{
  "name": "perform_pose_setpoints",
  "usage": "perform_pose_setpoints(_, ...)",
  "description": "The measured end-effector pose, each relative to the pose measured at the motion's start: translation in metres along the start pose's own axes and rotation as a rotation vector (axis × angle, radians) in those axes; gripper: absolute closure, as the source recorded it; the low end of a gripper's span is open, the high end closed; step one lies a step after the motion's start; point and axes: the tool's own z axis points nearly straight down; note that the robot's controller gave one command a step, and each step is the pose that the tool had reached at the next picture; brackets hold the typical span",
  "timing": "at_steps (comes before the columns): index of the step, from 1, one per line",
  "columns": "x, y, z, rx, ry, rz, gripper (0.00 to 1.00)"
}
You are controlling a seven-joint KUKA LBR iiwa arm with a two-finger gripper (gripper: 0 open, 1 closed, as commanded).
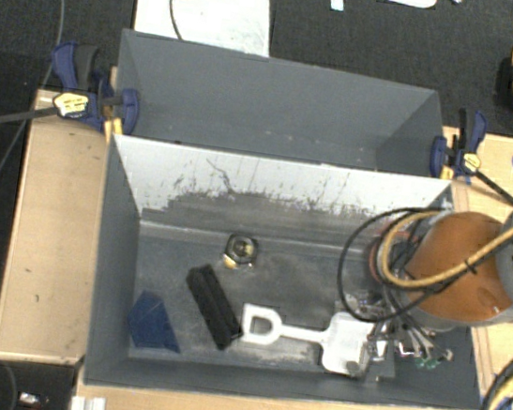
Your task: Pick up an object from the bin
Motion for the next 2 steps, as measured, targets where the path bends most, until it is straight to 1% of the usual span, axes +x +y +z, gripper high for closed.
perform_pose_setpoints(1, 0.008, -0.013, -0.008, 0.003, -0.006, 0.064, 0.00)
perform_pose_setpoints(2, 0.006, 0.001, -0.090, 0.001, -0.005, 0.002, 0.00)
